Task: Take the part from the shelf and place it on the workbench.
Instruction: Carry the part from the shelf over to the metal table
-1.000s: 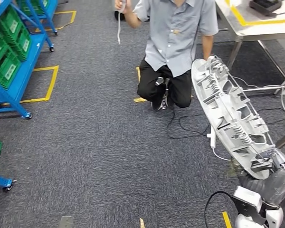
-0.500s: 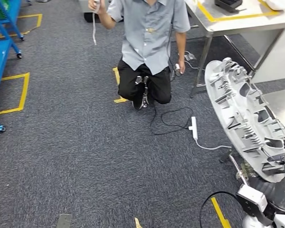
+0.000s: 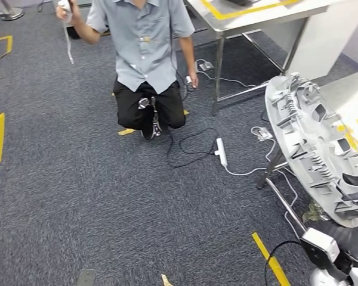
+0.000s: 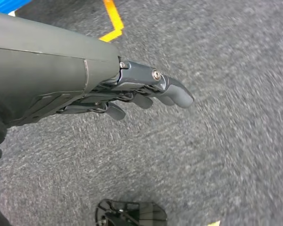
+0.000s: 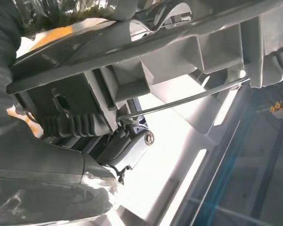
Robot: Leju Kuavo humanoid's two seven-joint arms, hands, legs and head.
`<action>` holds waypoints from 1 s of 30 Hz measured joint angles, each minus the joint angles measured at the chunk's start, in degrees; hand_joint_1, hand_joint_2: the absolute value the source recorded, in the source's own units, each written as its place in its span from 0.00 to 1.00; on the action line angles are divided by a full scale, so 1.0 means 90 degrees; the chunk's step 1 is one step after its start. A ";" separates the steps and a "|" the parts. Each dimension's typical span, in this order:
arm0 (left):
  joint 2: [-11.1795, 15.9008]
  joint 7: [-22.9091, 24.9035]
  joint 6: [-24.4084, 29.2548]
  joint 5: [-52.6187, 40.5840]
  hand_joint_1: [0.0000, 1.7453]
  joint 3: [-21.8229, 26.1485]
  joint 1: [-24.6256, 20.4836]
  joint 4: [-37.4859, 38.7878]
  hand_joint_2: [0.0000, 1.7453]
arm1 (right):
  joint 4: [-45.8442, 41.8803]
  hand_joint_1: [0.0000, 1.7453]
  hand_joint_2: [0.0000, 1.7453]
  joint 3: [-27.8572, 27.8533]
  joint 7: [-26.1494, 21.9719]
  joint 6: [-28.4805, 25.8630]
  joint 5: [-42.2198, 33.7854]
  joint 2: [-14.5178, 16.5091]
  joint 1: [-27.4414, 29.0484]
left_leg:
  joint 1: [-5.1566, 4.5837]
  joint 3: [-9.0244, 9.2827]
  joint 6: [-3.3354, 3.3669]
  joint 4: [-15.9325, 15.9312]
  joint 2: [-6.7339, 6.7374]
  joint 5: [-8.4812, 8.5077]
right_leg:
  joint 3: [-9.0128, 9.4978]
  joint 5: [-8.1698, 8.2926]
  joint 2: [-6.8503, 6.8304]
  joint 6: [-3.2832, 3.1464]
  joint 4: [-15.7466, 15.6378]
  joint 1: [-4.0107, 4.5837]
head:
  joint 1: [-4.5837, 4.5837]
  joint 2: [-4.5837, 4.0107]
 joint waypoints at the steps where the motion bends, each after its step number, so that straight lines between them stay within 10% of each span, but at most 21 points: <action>1: -0.0002 0.0000 0.0001 0.0001 0.00 0.0000 0.0009 0.0000 1.00 | 0.0000 1.00 1.00 -0.0040 -0.0032 0.0001 0.0156 0.0036 -0.0011 | 0.0000 -0.0085 0.0011 0.0154 -0.0013 0.0018 | 0.0000 0.0003 0.0076 -0.0004 0.0001 0.0010 | -0.0001 0.0000; 5: 0.0008 0.0000 0.0020 0.0002 0.00 -0.0002 0.0002 0.0000 1.00 | 0.0000 1.00 1.00 -0.0267 -0.0213 0.0001 0.0853 0.0252 -0.0122 | -0.0016 0.0455 0.0174 -0.1119 -0.0333 0.0854 | -0.0007 0.0027 0.0361 0.0018 0.0014 0.0037 | 0.0003 0.0000; 9: 0.0011 0.0003 0.0027 0.0002 0.00 -0.0004 -0.0016 0.0000 1.00 | 0.0000 1.00 1.00 -0.0445 -0.0220 0.0000 0.1184 0.0382 -0.0270 | -0.0022 0.0691 0.0237 -0.1731 -0.0490 0.0974 | -0.0133 0.0093 0.0583 0.0149 0.0024 0.0000 | 0.0006 0.0000; 13: 0.0000 0.0004 0.0022 0.0000 0.00 -0.0006 -0.0020 0.0000 1.00 | 0.0002 1.00 1.00 -0.0572 -0.0213 0.0001 0.1336 0.0440 -0.0374 | 0.0003 0.0709 0.0309 -0.1853 -0.0188 0.1054 | -0.0551 -0.0352 0.0127 0.0242 0.0753 0.0012 | 0.0051 0.0000; 15: 0.0000 0.0005 0.0016 -0.0001 0.00 -0.0006 0.0000 0.0000 1.00 | 0.0003 1.00 1.00 -0.0592 -0.0203 0.0001 0.1366 0.0454 -0.0419 | -0.0011 0.0696 0.0323 -0.1852 -0.0028 0.1052 | -0.0905 -0.0700 -0.0042 0.0294 0.1544 -0.0009 | 0.0066 0.0000; 17: -0.0006 0.0009 0.0001 -0.0004 0.00 -0.0007 0.0005 0.0000 1.00 | 0.0004 1.00 1.00 -0.0623 -0.0169 0.0001 0.1426 0.0455 -0.0440 | -0.0012 0.0693 0.0312 -0.1845 0.0126 0.1042 | -0.0943 -0.0658 -0.0099 0.0337 0.1696 -0.0030 | 0.0067 0.0000; 21: -0.0022 0.0013 -0.0014 -0.0008 0.00 -0.0009 -0.0015 -0.0001 1.00 | 0.0007 1.00 1.00 -0.0648 -0.0102 0.0002 0.1507 0.0458 -0.0505 | -0.0041 0.0719 0.0209 -0.1792 0.0364 0.0975 | -0.0085 -0.0070 -0.0454 0.0328 0.0201 -0.0018 | 0.0074 0.0000; 24: -0.0021 0.0015 -0.0017 -0.0008 0.00 -0.0010 -0.0028 -0.0002 1.00 | 0.0010 1.00 1.00 -0.0663 -0.0088 0.0003 0.1526 0.0465 -0.0527 | -0.0079 0.0734 0.0145 -0.1760 0.0511 0.0944 | 0.0003 -0.0064 -0.0418 0.0198 0.0021 0.0005 | 0.0061 0.0000; 27: -0.0020 0.0015 -0.0018 -0.0008 0.00 -0.0016 -0.0044 -0.0002 1.00 | 0.0008 1.00 1.00 -0.0693 -0.0083 0.0001 0.1535 0.0472 -0.0541 | -0.0034 0.0632 0.0050 -0.1451 0.0303 0.0682 | 0.0004 -0.0036 -0.0255 0.0081 0.0005 -0.0021 | 0.0040 0.0000; 30: -0.0023 0.0017 -0.0026 -0.0008 0.00 -0.0021 -0.0026 -0.0002 1.00 | 0.0015 1.00 1.00 -0.0701 -0.0055 0.0002 0.1616 0.0492 -0.0565 | -0.0007 0.0067 0.0003 -0.0240 0.0009 0.0094 | 0.0003 -0.0031 -0.0072 0.0019 0.0005 -0.0020 | 0.0011 0.0000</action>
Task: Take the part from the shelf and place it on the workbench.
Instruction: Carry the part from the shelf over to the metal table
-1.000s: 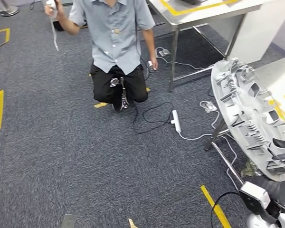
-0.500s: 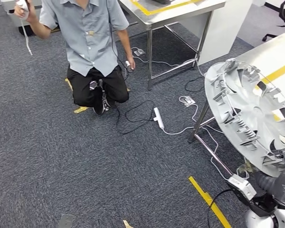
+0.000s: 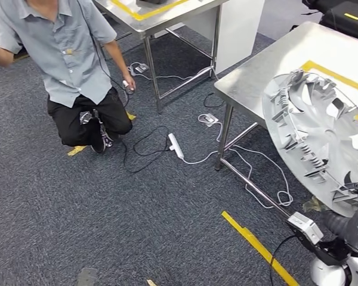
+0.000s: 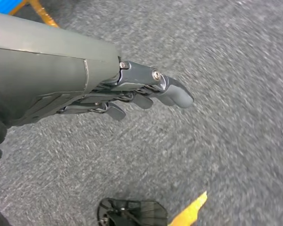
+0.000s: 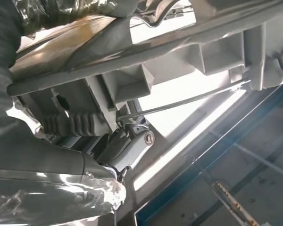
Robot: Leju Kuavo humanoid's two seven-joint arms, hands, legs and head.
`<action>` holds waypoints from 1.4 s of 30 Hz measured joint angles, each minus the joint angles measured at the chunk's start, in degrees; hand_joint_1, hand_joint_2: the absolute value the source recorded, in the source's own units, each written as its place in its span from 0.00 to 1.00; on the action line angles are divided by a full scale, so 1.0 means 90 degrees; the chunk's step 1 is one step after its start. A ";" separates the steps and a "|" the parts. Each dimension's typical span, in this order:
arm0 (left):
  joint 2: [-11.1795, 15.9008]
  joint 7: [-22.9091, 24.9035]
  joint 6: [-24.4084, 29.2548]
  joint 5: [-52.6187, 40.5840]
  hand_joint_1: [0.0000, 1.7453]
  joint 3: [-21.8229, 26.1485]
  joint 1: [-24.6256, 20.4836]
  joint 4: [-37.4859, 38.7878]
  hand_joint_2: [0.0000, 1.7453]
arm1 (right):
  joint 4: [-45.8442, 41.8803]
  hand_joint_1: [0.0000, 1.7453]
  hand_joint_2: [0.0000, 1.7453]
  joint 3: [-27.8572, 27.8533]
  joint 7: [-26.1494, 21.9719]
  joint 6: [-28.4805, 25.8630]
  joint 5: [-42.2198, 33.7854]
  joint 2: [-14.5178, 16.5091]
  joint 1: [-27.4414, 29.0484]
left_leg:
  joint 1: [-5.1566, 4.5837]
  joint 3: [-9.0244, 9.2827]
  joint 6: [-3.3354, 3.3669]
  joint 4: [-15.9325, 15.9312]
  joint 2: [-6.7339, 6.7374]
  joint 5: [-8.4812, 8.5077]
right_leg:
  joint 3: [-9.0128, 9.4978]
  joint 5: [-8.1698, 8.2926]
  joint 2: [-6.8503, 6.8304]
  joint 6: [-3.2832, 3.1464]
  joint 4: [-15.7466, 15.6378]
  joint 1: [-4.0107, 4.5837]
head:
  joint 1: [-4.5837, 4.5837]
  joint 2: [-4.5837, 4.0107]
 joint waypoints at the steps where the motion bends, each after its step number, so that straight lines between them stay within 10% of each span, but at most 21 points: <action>1: -0.0002 0.0001 -0.0005 -0.0001 0.00 -0.0002 0.0010 0.0001 1.00 | 0.0009 1.00 1.00 -0.0001 0.0030 0.0001 0.0058 0.0002 -0.0014 | 0.0000 -0.0150 0.0004 0.0286 -0.0015 -0.0062 | 0.0001 0.0001 0.0074 -0.0005 0.0002 0.0007 | -0.0001 0.0000; 3: -0.0002 0.0002 -0.0010 -0.0010 0.00 -0.0011 0.0014 0.0001 1.00 | 0.0033 1.00 1.00 0.0001 0.0120 0.0001 0.0206 0.0002 -0.0071 | -0.0002 -0.0130 0.0047 0.0153 -0.0050 0.0208 | 0.0006 0.0004 0.0228 -0.0006 0.0009 0.0017 | 0.0000 0.0000; 6: 0.0018 0.0002 -0.0009 -0.0043 0.00 -0.0021 -0.0004 0.0000 1.00 | 0.0078 1.00 1.00 0.0016 0.0315 0.0001 0.0465 0.0000 -0.0204 | -0.0006 0.0382 0.0171 -0.1045 -0.0366 0.0865 | -0.0003 0.0014 0.0438 0.0021 0.0025 0.0024 | 0.0002 0.0000; 10: 0.0024 0.0000 -0.0009 -0.0059 0.00 -0.0027 -0.0029 -0.0001 1.00 | 0.0114 1.00 1.00 0.0029 0.0468 0.0001 0.0661 -0.0008 -0.0297 | 0.0005 0.0541 0.0203 -0.1471 -0.0394 0.0926 | -0.0110 0.0054 0.0605 0.0155 0.0022 -0.0003 | -0.0009 0.0000; 14: 0.0006 0.0001 -0.0009 -0.0066 0.00 -0.0036 -0.0048 -0.0001 1.00 | 0.0180 1.00 1.00 0.0077 0.0677 0.0001 0.1011 -0.0051 -0.0431 | 0.0030 0.0562 0.0278 -0.1567 -0.0129 0.0979 | -0.0581 -0.0488 0.0086 0.0271 0.0939 0.0006 | 0.0042 0.0000; 17: 0.0000 0.0002 -0.0009 -0.0072 0.00 -0.0041 -0.0049 -0.0001 1.00 | 0.0287 1.00 1.00 0.0169 0.0883 0.0001 0.1252 -0.0106 -0.0552 | 0.0020 0.0562 0.0284 -0.1560 0.0085 0.0966 | -0.0988 -0.0750 -0.0020 0.0344 0.1838 -0.0016 | 0.0053 0.0000; 21: -0.0014 0.0002 -0.0023 -0.0106 0.00 -0.0098 -0.0081 -0.0001 1.00 | 0.0433 1.00 1.00 0.0343 0.1120 0.0001 0.1439 -0.0191 -0.0724 | -0.0002 0.0599 0.0202 -0.1526 0.0316 0.0908 | -0.0226 -0.0062 -0.0335 0.0349 0.0394 -0.0007 | 0.0064 0.0000; 25: -0.0002 -0.0002 -0.0043 -0.0143 0.00 -0.0143 -0.0099 -0.0001 1.00 | 0.0562 1.00 1.00 0.0631 0.1224 0.0001 0.1344 -0.0265 -0.0839 | -0.0064 0.0593 0.0114 -0.1475 0.0529 0.0862 | -0.0057 0.0002 -0.0330 0.0190 0.0037 0.0020 | 0.0036 0.0000; 32: 0.0008 -0.0019 -0.0121 -0.0172 0.00 -0.0209 -0.0138 -0.0001 1.00 | 0.0839 1.00 1.00 0.1383 0.1384 0.0001 0.0496 -0.0509 -0.0991 | 0.0013 -0.0259 0.0014 0.0372 -0.0016 0.0031 | -0.0071 0.0052 0.0124 0.0023 0.0027 0.0008 | -0.0014 0.0000; 37: 0.0049 -0.0057 -0.0132 -0.0171 0.00 -0.0253 -0.0142 -0.0001 1.00 | 0.0977 1.00 1.00 0.1695 0.1444 0.0001 0.0348 -0.0634 -0.0997 | 0.0015 0.0352 0.0205 -0.1151 -0.0452 0.0954 | -0.0098 0.0077 0.0465 0.0059 0.0048 0.0033 | -0.0012 0.0000; 40: 0.0060 -0.0080 -0.0135 -0.0170 0.00 -0.0283 -0.0146 -0.0001 1.00 | 0.1016 1.00 1.00 0.1765 0.1451 -0.0001 0.0300 -0.0698 -0.0996 | 0.0016 0.0436 0.0221 -0.1401 -0.0481 0.0961 | -0.0186 0.0121 0.0618 0.0170 0.0045 0.0002 | -0.0009 0.0000; 42: 0.0055 -0.0097 -0.0135 -0.0170 0.00 -0.0295 -0.0149 -0.0001 1.00 | 0.1030 1.00 1.00 0.1773 0.1450 -0.0001 0.0291 -0.0747 -0.0995 | 0.0039 0.0456 0.0251 -0.1471 -0.0344 0.1002 | -0.0289 0.0024 0.0461 0.0243 0.0169 0.0007 | 0.0013 0.0000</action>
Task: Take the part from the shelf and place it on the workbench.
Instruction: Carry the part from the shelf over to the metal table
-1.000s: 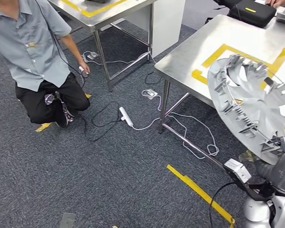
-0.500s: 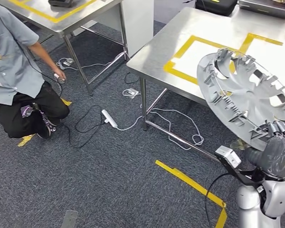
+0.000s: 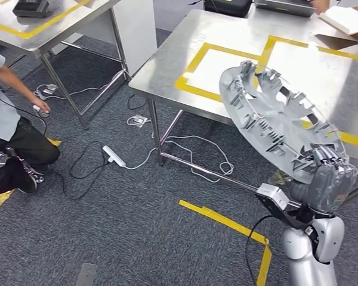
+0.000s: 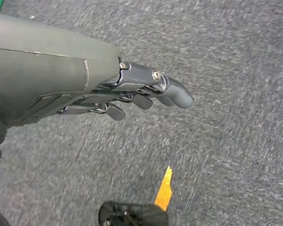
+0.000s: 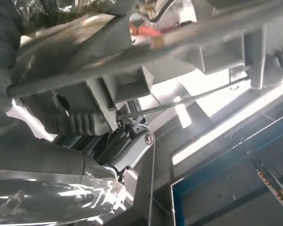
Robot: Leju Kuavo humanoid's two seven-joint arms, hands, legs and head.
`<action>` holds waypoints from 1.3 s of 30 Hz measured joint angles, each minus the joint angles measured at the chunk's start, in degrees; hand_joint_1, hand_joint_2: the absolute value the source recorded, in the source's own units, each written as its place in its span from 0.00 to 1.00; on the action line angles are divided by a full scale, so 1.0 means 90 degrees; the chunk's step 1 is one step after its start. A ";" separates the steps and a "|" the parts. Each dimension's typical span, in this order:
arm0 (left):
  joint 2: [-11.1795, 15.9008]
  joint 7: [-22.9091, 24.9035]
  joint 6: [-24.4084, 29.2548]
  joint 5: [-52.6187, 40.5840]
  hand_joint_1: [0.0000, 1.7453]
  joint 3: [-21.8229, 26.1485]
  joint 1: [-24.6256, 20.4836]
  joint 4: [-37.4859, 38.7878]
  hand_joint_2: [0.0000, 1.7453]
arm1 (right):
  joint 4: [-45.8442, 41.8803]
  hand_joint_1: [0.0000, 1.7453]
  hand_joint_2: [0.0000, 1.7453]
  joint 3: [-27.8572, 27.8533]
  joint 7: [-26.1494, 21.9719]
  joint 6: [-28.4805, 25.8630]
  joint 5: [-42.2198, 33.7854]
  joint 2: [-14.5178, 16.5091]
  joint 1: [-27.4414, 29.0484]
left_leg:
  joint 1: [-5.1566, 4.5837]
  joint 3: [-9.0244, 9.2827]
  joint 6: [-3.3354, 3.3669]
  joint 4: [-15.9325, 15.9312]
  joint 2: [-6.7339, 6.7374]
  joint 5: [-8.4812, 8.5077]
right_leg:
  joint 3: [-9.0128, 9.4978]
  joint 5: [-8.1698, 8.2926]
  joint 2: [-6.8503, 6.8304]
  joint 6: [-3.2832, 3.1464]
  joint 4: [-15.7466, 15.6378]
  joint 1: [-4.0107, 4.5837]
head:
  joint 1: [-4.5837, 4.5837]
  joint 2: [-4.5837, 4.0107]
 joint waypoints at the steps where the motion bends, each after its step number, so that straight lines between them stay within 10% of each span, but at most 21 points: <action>1: -0.0002 -0.0007 0.0000 0.0000 0.00 -0.0002 0.0002 0.0000 1.00 | 0.0009 1.00 1.00 0.0010 -0.0001 0.0000 -0.0003 -0.0024 -0.0004 | 0.0014 0.0010 0.0016 -0.0032 0.0077 0.0019 | -0.0120 -0.0149 -0.0153 0.0032 0.0235 0.0005 | 0.0021 0.0000; 5: -0.0001 -0.0012 -0.0009 0.0002 0.00 -0.0002 0.0025 0.0000 1.00 | 0.0060 1.00 1.00 0.0069 -0.0002 0.0000 -0.0008 -0.0073 -0.0009 | 0.0000 0.0007 0.0031 -0.0035 0.0374 0.0017 | -0.0762 -0.0737 -0.0478 0.0133 0.1648 -0.0018 | 0.0055 0.0000; 11: -0.0010 -0.0015 -0.0012 0.0002 0.00 -0.0004 0.0009 0.0000 1.00 | 0.0080 1.00 1.00 0.0112 -0.0001 0.0000 -0.0014 -0.0120 -0.0026 | -0.0075 0.0045 -0.0072 -0.0005 0.0709 -0.0044 | 0.0242 0.0004 -0.0915 0.0033 -0.0132 0.0035 | 0.0044 0.0000; 19: -0.0005 -0.0019 -0.0014 0.0005 0.00 -0.0005 0.0005 0.0000 1.00 | 0.0087 1.00 1.00 0.0120 -0.0002 0.0000 -0.0045 -0.0130 -0.0024 | -0.0089 0.0055 -0.0121 0.0007 0.0823 -0.0056 | 0.0226 0.0002 -0.0812 -0.0063 -0.0154 0.0047 | 0.0035 0.0000; 23: 0.0007 -0.0056 -0.0010 0.0063 0.00 -0.0005 0.0034 0.0000 1.00 | 0.0122 1.00 1.00 0.0241 -0.0002 0.0002 -0.0285 -0.0177 -0.0027 | -0.0023 -0.0681 -0.0245 0.1666 0.0327 -0.0834 | 0.0217 0.0061 -0.0337 -0.0217 -0.0165 0.0013 | 0.0001 0.0000; 27: 0.0040 -0.0062 0.0001 0.0087 0.00 -0.0005 0.0036 0.0000 1.00 | 0.0131 1.00 1.00 0.0294 -0.0002 0.0002 -0.0363 -0.0190 -0.0027 | -0.0017 -0.0192 -0.0087 0.0479 -0.0011 -0.0073 | 0.0206 0.0067 -0.0015 -0.0196 -0.0140 0.0032 | 0.0006 0.0000; 31: 0.0050 -0.0070 0.0003 0.0083 0.00 -0.0008 0.0037 0.0000 1.00 | 0.0138 1.00 1.00 0.0313 -0.0001 0.0002 -0.0387 -0.0220 -0.0051 | -0.0006 -0.0046 -0.0049 0.0069 -0.0058 -0.0018 | 0.0092 0.0109 0.0189 -0.0055 -0.0129 -0.0005 | 0.0004 0.0000; 33: 0.0044 -0.0071 0.0004 0.0083 0.00 -0.0008 0.0023 -0.0002 1.00 | 0.0142 1.00 1.00 0.0320 -0.0010 0.0001 -0.0400 -0.0251 -0.0063 | 0.0024 -0.0022 -0.0005 -0.0002 0.0068 0.0019 | -0.0021 -0.0019 0.0018 0.0014 0.0036 0.0011 | 0.0034 0.0000; 37: 0.0042 -0.0053 0.0005 0.0085 0.00 -0.0007 0.0015 -0.0005 1.00 | 0.0177 1.00 1.00 0.0450 -0.0056 0.0003 -0.0463 -0.0270 -0.0118 | 0.0016 -0.0015 0.0047 -0.0028 0.0331 0.0014 | -0.0690 -0.0716 -0.0454 0.0109 0.1491 -0.0018 | 0.0087 0.0000; 39: 0.0039 -0.0036 0.0004 0.0084 0.00 -0.0008 0.0011 -0.0004 1.00 | 0.0217 1.00 1.00 0.0547 -0.0056 0.0004 -0.0485 -0.0273 -0.0165 | 0.0015 -0.0011 0.0037 -0.0022 0.0441 0.0005 | -0.0640 -0.0594 -0.0502 0.0139 0.1472 -0.0043 | 0.0092 0.0000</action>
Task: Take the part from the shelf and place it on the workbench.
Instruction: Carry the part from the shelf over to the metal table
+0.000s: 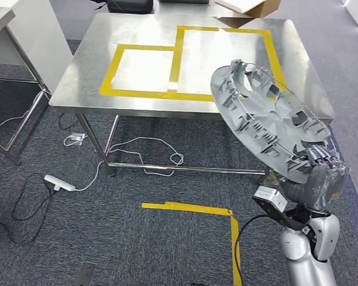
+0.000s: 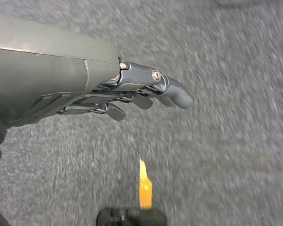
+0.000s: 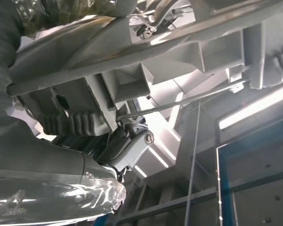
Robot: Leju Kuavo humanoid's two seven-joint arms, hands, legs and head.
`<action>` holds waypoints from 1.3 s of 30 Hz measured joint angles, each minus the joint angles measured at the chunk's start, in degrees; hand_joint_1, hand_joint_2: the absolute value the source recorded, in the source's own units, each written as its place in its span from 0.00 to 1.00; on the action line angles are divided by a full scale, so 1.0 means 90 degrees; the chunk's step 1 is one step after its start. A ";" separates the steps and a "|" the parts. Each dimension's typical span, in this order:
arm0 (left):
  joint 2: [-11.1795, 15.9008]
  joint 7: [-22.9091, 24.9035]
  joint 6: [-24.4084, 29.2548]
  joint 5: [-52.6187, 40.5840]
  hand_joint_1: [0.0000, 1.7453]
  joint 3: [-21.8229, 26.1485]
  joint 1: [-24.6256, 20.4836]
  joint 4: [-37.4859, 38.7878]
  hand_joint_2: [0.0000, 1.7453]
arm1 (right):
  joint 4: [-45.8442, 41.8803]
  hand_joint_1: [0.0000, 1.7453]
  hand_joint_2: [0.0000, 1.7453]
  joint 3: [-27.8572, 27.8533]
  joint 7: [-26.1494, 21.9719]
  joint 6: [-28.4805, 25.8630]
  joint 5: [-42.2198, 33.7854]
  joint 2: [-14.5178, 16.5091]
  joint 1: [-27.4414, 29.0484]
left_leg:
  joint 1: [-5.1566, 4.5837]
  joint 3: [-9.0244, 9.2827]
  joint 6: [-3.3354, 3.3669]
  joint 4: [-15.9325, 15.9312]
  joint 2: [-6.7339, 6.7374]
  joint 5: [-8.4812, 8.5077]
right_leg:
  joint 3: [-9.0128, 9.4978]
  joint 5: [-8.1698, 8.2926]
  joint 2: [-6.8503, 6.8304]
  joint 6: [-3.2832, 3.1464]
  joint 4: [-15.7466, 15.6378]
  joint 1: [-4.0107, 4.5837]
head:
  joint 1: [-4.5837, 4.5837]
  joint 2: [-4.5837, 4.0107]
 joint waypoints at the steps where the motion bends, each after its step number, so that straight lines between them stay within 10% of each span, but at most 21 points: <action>1: -0.0004 0.0002 -0.0001 -0.0001 0.00 -0.0001 -0.0007 0.0001 1.00 | 0.0020 1.00 1.00 0.0059 0.0002 0.0000 -0.0004 -0.0001 -0.0040 | 0.0001 0.0008 -0.0015 0.0006 0.0047 -0.0009 | 0.0226 0.0211 -0.0039 0.0006 -0.0397 -0.0012 | -0.0001 0.0000; 4: -0.0004 0.0003 -0.0004 -0.0001 0.00 -0.0001 -0.0034 0.0000 1.00 | 0.0073 1.00 1.00 0.0255 0.0001 -0.0001 -0.0005 -0.0001 -0.0178 | -0.0036 0.0015 -0.0107 0.0045 0.0150 -0.0036 | 0.0873 0.0548 -0.0227 -0.0043 -0.1530 0.0006 | -0.0009 0.0000; 9: 0.0007 0.0005 -0.0003 -0.0001 0.00 -0.0003 -0.0053 -0.0001 1.00 | 0.0143 1.00 1.00 0.0407 0.0004 -0.0002 -0.0016 -0.0002 -0.0256 | -0.0016 -0.0038 -0.0267 0.0193 0.0110 -0.0162 | 0.0929 0.0573 -0.0142 -0.0239 -0.1633 0.0024 | -0.0032 0.0000; 14: 0.0009 -0.0037 -0.0123 0.0025 0.00 -0.0004 -0.0024 0.0001 1.00 | 0.0244 1.00 1.00 0.0678 0.0028 -0.0001 -0.0072 -0.0003 -0.0320 | 0.0005 -0.0833 -0.0325 0.1886 -0.0112 -0.0890 | 0.0937 0.0588 0.0002 -0.0338 -0.1644 0.0030 | -0.0073 0.0000; 19: 0.0052 -0.0120 -0.0330 0.0024 0.00 -0.0010 -0.0035 -0.0001 1.00 | 0.0334 1.00 1.00 0.0972 0.0056 -0.0001 -0.0310 -0.0010 -0.0399 | -0.0012 -0.0214 -0.0189 0.0398 -0.0180 0.0029 | 0.0940 0.0575 0.0139 -0.0302 -0.1618 0.0067 | -0.0073 0.0000; 24: 0.0061 -0.0114 -0.0327 0.0021 0.00 -0.0039 -0.0047 -0.0001 1.00 | 0.0412 1.00 1.00 0.1173 0.0050 0.0003 -0.0647 -0.0066 -0.0522 | -0.0001 -0.0115 -0.0099 0.0056 -0.0180 0.0072 | 0.0813 0.0499 0.0133 -0.0139 -0.1515 0.0066 | -0.0052 0.0000; 28: 0.0064 -0.0114 -0.0331 0.0015 0.00 -0.0044 -0.0055 -0.0001 1.00 | 0.0468 1.00 1.00 0.1267 0.0026 0.0004 -0.0691 -0.0106 -0.0559 | 0.0021 -0.0111 -0.0035 0.0023 -0.0156 0.0093 | 0.0137 -0.0210 0.0048 -0.0030 -0.0074 0.0034 | -0.0005 0.0000; 30: 0.0063 -0.0112 -0.0333 0.0011 0.00 -0.0046 -0.0047 -0.0001 1.00 | 0.0504 1.00 1.00 0.1295 0.0027 0.0004 -0.0695 -0.0121 -0.0558 | 0.0019 -0.0108 -0.0035 0.0026 -0.0149 0.0091 | 0.0022 -0.0195 0.0040 -0.0004 0.0183 0.0029 | -0.0002 0.0000; 35: 0.0061 -0.0112 -0.0335 0.0011 0.00 -0.0078 -0.0048 -0.0001 1.00 | 0.0523 1.00 1.00 0.1342 -0.0035 -0.0001 -0.0693 -0.0140 -0.0588 | -0.0027 -0.0111 -0.0137 0.0072 -0.0149 0.0063 | 0.0915 0.0522 -0.0055 -0.0076 -0.1533 0.0045 | -0.0018 0.0000; 39: 0.0072 -0.0112 -0.0344 0.0004 0.00 -0.0116 -0.0050 -0.0001 1.00 | 0.0524 1.00 1.00 0.1357 -0.0105 0.0002 -0.0709 -0.0143 -0.0594 | -0.0022 -0.0153 -0.0265 0.0156 -0.0136 -0.0004 | 0.0956 0.0506 -0.0026 -0.0252 -0.1613 0.0044 | -0.0042 0.0000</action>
